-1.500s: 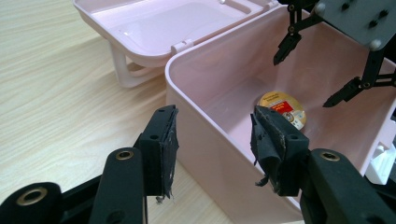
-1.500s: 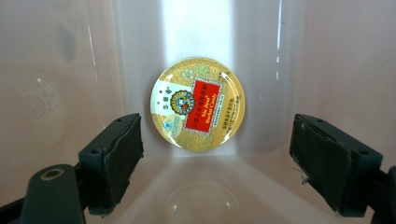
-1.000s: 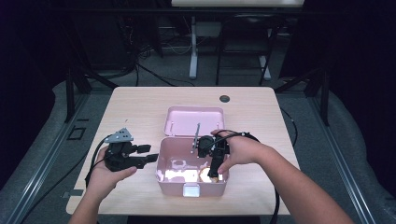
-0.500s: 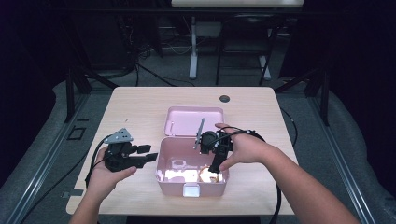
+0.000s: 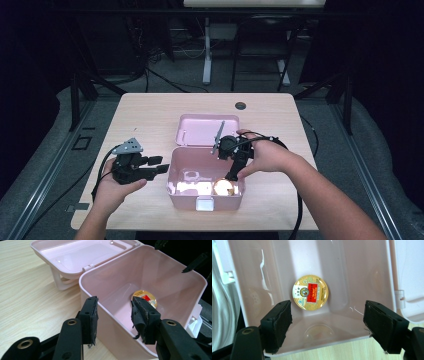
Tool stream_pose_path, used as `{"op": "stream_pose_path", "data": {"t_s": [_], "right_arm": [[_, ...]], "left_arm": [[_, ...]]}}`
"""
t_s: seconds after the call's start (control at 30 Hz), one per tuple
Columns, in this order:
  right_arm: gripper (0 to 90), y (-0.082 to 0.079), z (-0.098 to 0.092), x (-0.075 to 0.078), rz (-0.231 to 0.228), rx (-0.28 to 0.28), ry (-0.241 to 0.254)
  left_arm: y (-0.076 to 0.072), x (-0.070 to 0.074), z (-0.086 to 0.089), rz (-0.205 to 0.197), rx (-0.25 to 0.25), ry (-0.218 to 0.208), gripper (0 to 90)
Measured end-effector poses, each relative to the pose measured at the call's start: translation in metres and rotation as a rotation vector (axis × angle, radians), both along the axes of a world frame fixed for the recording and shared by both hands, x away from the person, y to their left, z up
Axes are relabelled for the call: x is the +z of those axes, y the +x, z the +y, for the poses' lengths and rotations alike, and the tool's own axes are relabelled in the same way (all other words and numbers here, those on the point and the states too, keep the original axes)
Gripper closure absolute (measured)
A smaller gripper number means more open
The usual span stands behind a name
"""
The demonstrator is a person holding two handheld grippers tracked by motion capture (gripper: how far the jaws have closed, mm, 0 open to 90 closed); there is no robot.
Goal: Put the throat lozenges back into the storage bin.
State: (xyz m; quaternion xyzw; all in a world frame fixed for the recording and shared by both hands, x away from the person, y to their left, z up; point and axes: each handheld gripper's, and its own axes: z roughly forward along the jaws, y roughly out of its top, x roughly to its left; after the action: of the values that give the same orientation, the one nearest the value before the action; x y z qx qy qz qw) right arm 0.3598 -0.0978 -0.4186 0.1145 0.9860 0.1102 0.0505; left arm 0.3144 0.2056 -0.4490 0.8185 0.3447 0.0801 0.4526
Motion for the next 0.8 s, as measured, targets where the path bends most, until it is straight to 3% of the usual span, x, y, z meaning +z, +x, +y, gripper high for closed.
{"op": "stream_pose_path", "data": {"t_s": [0.2, 0.47, 0.8], "right_arm": [[25.0, 0.003, -0.006, 0.004, -0.012, -0.046, -0.006], [35.6, 0.007, -0.018, 0.009, -0.021, -0.115, 0.046], [38.7, 0.006, -0.029, 0.014, -0.05, -0.129, 0.078]], "left_arm": [[0.0, 0.0, -0.001, -0.004, -0.001, 0.006, 56.4], [-0.001, -0.001, -0.004, -0.005, -0.007, 0.011, 58.0], [-0.001, -0.002, -0.004, 0.015, -0.017, 0.011, 63.1]]}}
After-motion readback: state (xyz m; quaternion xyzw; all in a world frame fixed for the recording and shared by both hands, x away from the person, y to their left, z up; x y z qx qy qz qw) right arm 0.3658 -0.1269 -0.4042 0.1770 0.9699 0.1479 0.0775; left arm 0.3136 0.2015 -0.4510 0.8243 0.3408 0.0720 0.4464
